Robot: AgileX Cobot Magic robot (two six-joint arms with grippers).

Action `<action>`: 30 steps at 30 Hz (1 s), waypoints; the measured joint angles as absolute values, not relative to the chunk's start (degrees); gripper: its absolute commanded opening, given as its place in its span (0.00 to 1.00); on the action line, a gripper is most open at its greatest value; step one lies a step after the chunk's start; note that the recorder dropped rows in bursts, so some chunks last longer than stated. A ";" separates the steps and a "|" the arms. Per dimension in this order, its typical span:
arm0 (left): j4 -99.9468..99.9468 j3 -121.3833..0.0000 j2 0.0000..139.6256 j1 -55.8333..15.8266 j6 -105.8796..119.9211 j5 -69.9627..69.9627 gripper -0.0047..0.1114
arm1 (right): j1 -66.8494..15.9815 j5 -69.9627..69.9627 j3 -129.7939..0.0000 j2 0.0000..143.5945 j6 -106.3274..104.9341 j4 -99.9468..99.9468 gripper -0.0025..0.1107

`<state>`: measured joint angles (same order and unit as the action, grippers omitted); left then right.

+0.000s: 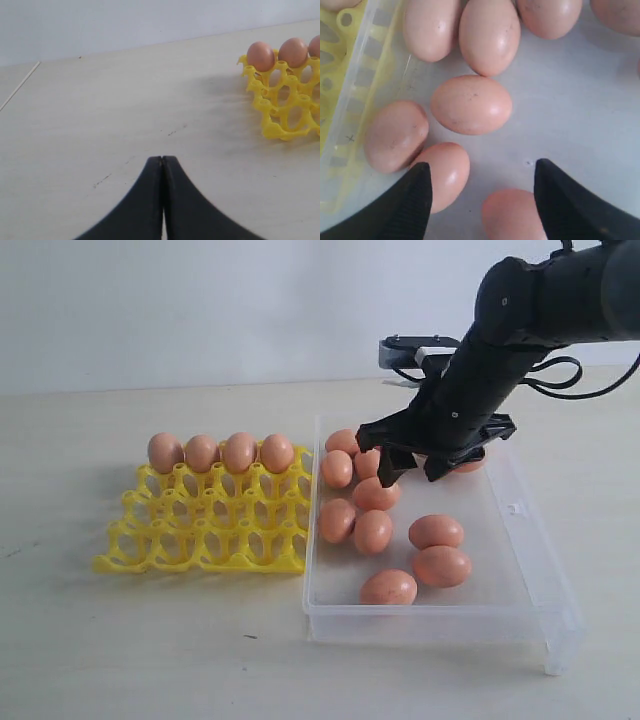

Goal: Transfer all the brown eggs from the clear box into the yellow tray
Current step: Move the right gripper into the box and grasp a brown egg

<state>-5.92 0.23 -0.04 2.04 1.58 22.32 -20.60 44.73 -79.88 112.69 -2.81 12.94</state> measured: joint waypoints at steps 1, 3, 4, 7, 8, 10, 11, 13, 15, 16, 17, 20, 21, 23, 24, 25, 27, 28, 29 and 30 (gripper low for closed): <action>-5.92 0.23 -0.04 2.04 1.58 22.32 0.04 | -20.84 46.08 -81.18 113.72 -2.57 13.06 0.53; -5.92 0.23 -0.04 2.04 1.58 22.32 0.04 | -21.36 47.44 -81.52 114.39 -2.36 14.52 0.52; -5.92 0.23 -0.04 2.04 1.58 22.32 0.04 | -21.48 47.70 -81.52 114.52 -2.36 14.94 0.52; -5.92 0.23 -0.04 2.04 1.58 22.32 0.04 | -21.93 47.08 -81.52 115.01 -2.36 19.90 0.52; -5.92 0.23 -0.04 2.04 1.58 22.32 0.04 | -21.93 46.82 -81.52 115.01 -2.36 20.73 0.52; -5.92 0.23 -0.04 2.04 1.58 22.32 0.04 | -21.93 46.68 -81.52 115.42 -2.36 21.16 0.52; -5.92 0.23 -0.04 2.04 1.58 22.32 0.04 | -21.93 47.10 -81.56 115.89 -2.36 21.16 0.52; -5.92 0.23 -0.04 2.04 1.58 22.32 0.04 | -21.93 47.90 -81.56 117.29 -2.36 21.06 0.52; -5.92 0.23 -0.04 2.04 1.58 22.32 0.04 | -21.93 48.14 -81.56 118.37 -2.36 21.06 0.52; -5.92 0.23 -0.04 2.04 1.58 22.32 0.04 | -21.93 48.14 -81.56 118.76 -2.36 21.06 0.52; -5.92 0.23 -0.04 2.04 1.58 22.32 0.04 | -21.93 48.14 -81.56 119.26 -2.36 21.06 0.52; -5.92 0.23 -0.04 2.04 1.58 22.32 0.04 | -21.93 47.70 -81.56 120.37 -2.36 21.06 0.52; -5.92 0.23 -0.04 2.04 1.58 22.32 0.04 | -21.93 47.45 -81.56 120.62 -2.36 21.18 0.52; -5.92 0.23 -0.04 2.04 1.58 22.32 0.04 | -21.93 46.62 -81.56 120.97 -2.36 21.27 0.51; -5.92 0.23 -0.04 2.04 1.58 22.32 0.04 | -21.93 46.21 -81.56 121.10 -2.36 21.40 0.50; -5.92 0.23 -0.04 2.04 1.58 22.32 0.04 | -21.93 45.70 -81.56 121.22 -2.36 21.40 0.50; -5.92 0.23 -0.04 2.04 1.58 22.32 0.04 | -21.93 45.02 -81.56 121.42 -2.36 21.63 0.50; -5.92 0.23 -0.04 2.04 1.58 22.32 0.04 | -21.93 44.75 -81.56 121.71 -2.36 21.67 0.50; -5.92 0.23 -0.04 2.04 1.58 22.32 0.04 | -21.93 44.63 -81.56 121.86 -2.36 21.67 0.50; -5.92 0.23 -0.04 2.04 1.58 22.32 0.04 | -21.93 44.63 -81.56 122.27 -2.36 21.67 0.50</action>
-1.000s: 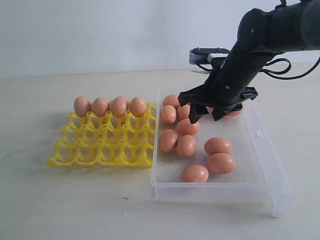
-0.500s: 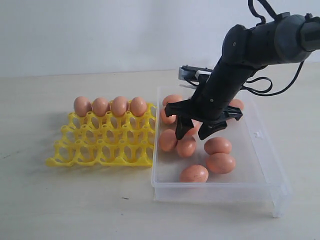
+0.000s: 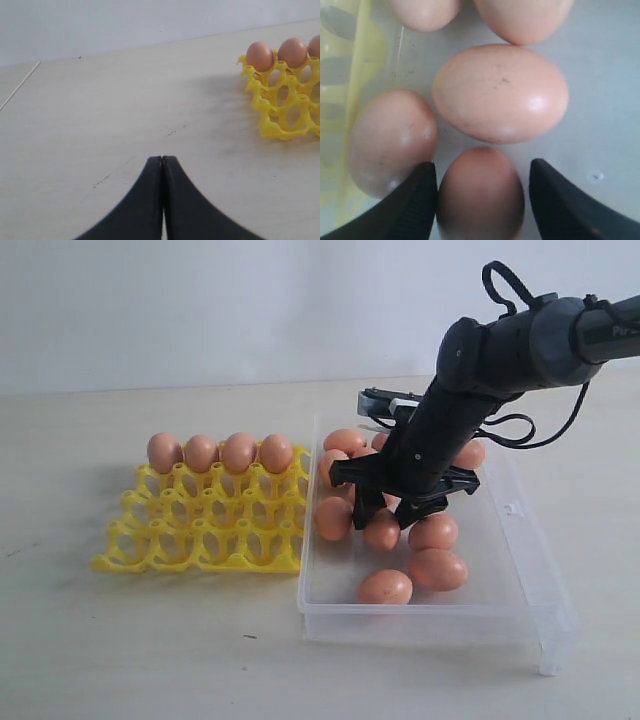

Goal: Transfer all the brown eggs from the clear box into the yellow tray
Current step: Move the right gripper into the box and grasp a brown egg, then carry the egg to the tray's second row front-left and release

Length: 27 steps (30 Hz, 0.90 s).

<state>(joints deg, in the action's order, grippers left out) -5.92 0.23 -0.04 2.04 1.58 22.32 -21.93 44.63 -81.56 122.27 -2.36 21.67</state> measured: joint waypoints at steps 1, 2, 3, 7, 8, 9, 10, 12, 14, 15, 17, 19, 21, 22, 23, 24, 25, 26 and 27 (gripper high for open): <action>-5.92 0.23 -0.04 2.04 1.58 22.32 0.04 | -21.93 44.51 -81.56 122.52 -2.36 21.67 0.50; -5.92 0.23 -0.04 2.04 1.58 22.32 0.04 | -21.93 44.51 -81.56 122.84 -2.36 21.67 0.50; -5.92 0.23 -0.04 2.04 1.58 22.32 0.04 | -21.93 44.49 -81.56 123.26 -2.36 21.67 0.50; -5.92 0.23 -0.04 2.04 1.58 22.32 0.04 | -21.93 44.60 -81.91 123.64 -2.36 21.80 0.37; -5.92 0.23 -0.04 2.04 1.58 22.32 0.04 | -21.93 44.60 -81.91 123.64 -2.48 22.05 0.27; -5.92 0.23 -0.04 2.04 1.58 22.32 0.04 | -21.93 44.60 -82.01 123.69 -2.90 22.05 0.20; -5.92 0.23 -0.04 2.04 1.58 22.32 0.04 | -21.93 44.70 -82.01 123.69 -3.21 22.15 0.11; -5.92 0.23 -0.04 2.04 1.58 22.32 0.04 | -21.93 44.70 -82.01 123.57 -4.41 22.15 0.02; -5.92 0.23 -0.04 2.04 1.58 22.32 0.04 | -21.93 44.82 -82.01 123.17 -5.88 22.02 0.02; -5.92 0.23 -0.04 2.04 1.58 22.32 0.04 | -21.93 44.82 -82.01 122.94 -6.35 21.94 0.02; -5.92 0.23 -0.04 2.04 1.58 22.32 0.04 | -21.93 44.39 -81.89 121.42 -6.69 21.80 0.02; -5.92 0.23 -0.04 2.04 1.58 22.32 0.04 | -21.97 42.83 -81.37 118.97 -6.77 21.53 0.02; -5.92 0.23 -0.04 2.04 1.58 22.32 0.04 | -22.26 39.53 -79.77 114.91 -7.09 21.13 0.02; -5.92 0.23 -0.04 2.04 1.58 22.32 0.04 | -22.42 37.42 -78.82 112.94 -7.51 21.13 0.02; -5.92 0.23 -0.04 2.04 1.58 22.32 0.04 | -22.86 35.08 -77.45 110.26 -7.98 21.13 0.02; -5.92 0.23 -0.04 2.04 1.58 22.32 0.04 | -23.33 32.50 -75.94 107.40 -8.67 21.13 0.02; -5.92 0.23 -0.04 2.04 1.58 22.32 0.04 | -24.04 30.12 -74.37 104.43 -9.86 21.13 0.02; -5.92 0.23 -0.04 2.04 1.58 22.32 0.04 | -24.79 28.24 -73.21 102.14 -10.96 21.13 0.02; -5.92 0.23 -0.04 2.04 1.58 22.32 0.04 | -26.01 25.92 -71.85 99.36 -12.52 21.34 0.02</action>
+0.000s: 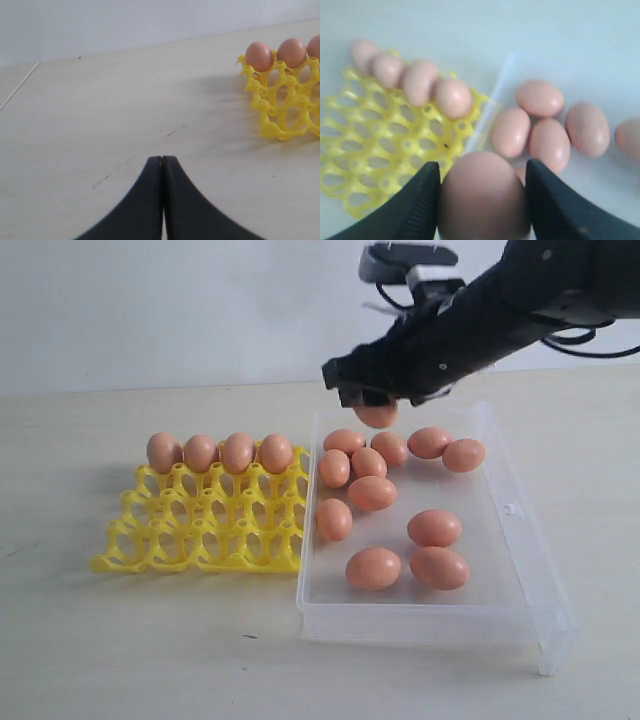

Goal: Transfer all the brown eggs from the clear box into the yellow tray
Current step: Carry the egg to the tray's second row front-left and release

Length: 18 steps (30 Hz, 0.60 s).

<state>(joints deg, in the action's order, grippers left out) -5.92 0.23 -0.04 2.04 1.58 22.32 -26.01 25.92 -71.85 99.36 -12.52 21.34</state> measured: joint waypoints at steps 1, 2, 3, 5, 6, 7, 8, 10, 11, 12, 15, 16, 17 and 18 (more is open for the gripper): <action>-5.92 0.23 -0.04 2.04 1.58 22.32 0.04 | -27.53 23.83 -70.66 96.86 -14.42 21.94 0.02; -5.92 0.23 -0.04 2.04 1.58 22.32 0.04 | -28.93 22.29 -69.73 94.76 -16.13 22.56 0.02; -5.92 0.23 -0.04 2.04 1.58 22.32 0.04 | -30.93 20.64 -69.13 93.16 -18.35 23.46 0.02; -5.92 0.23 -0.04 2.04 1.58 22.32 0.04 | -35.39 17.72 -68.75 91.61 -22.76 25.39 0.02; -5.92 0.23 -0.04 2.04 1.58 22.32 0.04 | -37.64 16.18 -68.62 91.49 -24.71 26.37 0.02; -5.92 0.23 -0.04 2.04 1.58 22.32 0.04 | -39.79 14.39 -68.50 91.49 -25.88 27.08 0.02; -5.92 0.23 -0.04 2.04 1.58 22.32 0.04 | -41.40 12.92 -68.50 91.85 -26.99 27.32 0.02; -5.92 0.23 -0.04 2.04 1.58 22.32 0.04 | -44.78 8.64 -68.65 93.50 -28.04 27.80 0.02; -5.92 0.23 -0.04 2.04 1.58 22.32 0.04 | -45.86 7.08 -69.10 94.80 -28.16 27.80 0.02; -5.92 0.23 -0.04 2.04 1.58 22.32 0.04 | -47.06 5.46 -69.79 96.38 -28.16 27.82 0.02; -5.92 0.23 -0.04 2.04 1.58 22.32 0.04 | -49.74 2.09 -73.05 101.69 -28.16 27.92 0.02; -5.92 0.23 -0.04 2.04 1.58 22.32 0.04 | -50.47 0.97 -74.52 103.69 -28.16 27.92 0.02; -5.92 0.23 -0.04 2.04 1.58 22.32 0.04 | -51.02 0.00 -75.79 105.27 -28.16 27.92 0.02; -5.92 0.23 -0.04 2.04 1.58 22.32 0.04 | -51.65 -1.31 -77.39 107.17 -28.16 27.92 0.02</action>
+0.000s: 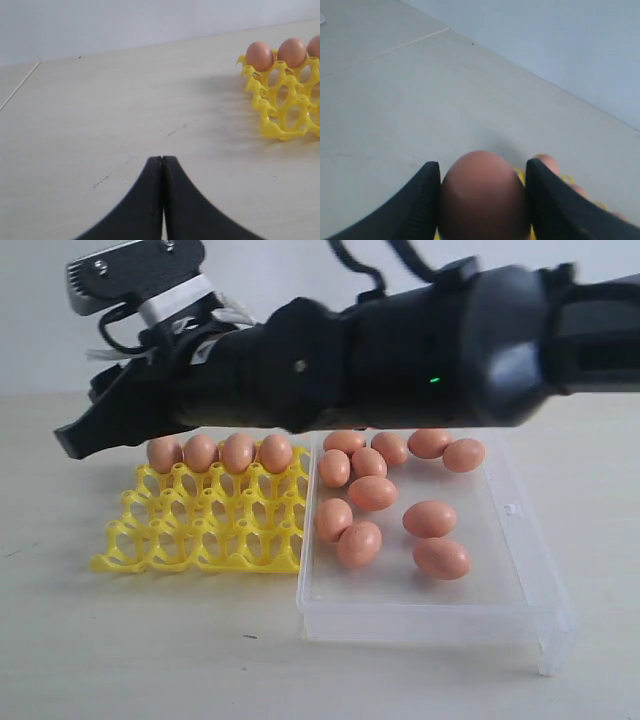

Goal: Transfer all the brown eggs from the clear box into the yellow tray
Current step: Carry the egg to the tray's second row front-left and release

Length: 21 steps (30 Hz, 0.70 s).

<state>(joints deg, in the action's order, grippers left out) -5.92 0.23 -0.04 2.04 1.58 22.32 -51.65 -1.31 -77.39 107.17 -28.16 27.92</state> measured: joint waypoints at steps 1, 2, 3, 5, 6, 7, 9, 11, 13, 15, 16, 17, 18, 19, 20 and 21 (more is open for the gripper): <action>-5.92 0.23 -0.04 2.04 1.58 22.32 0.04 | -52.20 -2.55 -79.13 108.97 -28.16 27.92 0.02; -5.92 0.23 -0.04 2.04 1.58 22.32 0.04 | -52.51 -3.41 -81.04 110.67 -28.04 27.82 0.02; -5.92 0.23 -0.04 2.04 1.58 22.32 0.04 | -52.79 -4.19 -83.02 112.36 -27.60 27.82 0.02; -5.92 0.23 -0.04 2.04 1.58 22.32 0.04 | -52.89 -4.96 -87.37 115.75 -26.07 27.82 0.02; -5.92 0.23 -0.04 2.04 1.58 22.32 0.04 | -52.89 -4.96 -89.07 117.10 -25.51 27.82 0.02; -5.92 0.23 -0.04 2.04 1.58 22.32 0.04 | -52.89 -4.84 -91.10 118.75 -24.80 27.82 0.02; -5.92 0.23 -0.04 2.04 1.58 22.32 0.04 | -52.89 -4.01 -94.22 121.66 -24.17 27.82 0.02; -5.92 0.23 -0.04 2.04 1.58 22.32 0.04 | -52.76 -3.11 -96.97 124.60 -23.94 28.11 0.02; -5.92 0.23 -0.04 2.04 1.58 22.32 0.04 | -52.10 -2.54 -98.66 126.83 -23.36 28.21 0.02; -5.92 0.23 -0.04 2.04 1.58 22.32 0.04 | -51.00 -2.39 -100.21 129.16 -22.94 28.44 0.02; -5.92 0.23 -0.04 2.04 1.58 22.32 0.04 | -50.33 -2.39 -100.83 130.16 -22.81 28.57 0.02; -5.92 0.23 -0.04 2.04 1.58 22.32 0.04 | -49.72 -2.39 -101.23 131.06 -22.56 28.57 0.02; -5.92 0.23 -0.04 2.04 1.58 22.32 0.04 | -49.24 -2.39 -101.53 131.65 -22.56 28.57 0.02; -5.92 0.23 -0.04 2.04 1.58 22.32 0.04 | -48.95 -2.39 -102.20 132.50 -22.56 28.70 0.02; -5.92 0.23 -0.04 2.04 1.58 22.32 0.04 | -48.72 -2.39 -102.63 133.05 -22.56 28.70 0.02; -5.92 0.23 -0.04 2.04 1.58 22.32 0.04 | -48.72 -2.39 -103.10 133.57 -22.68 28.70 0.02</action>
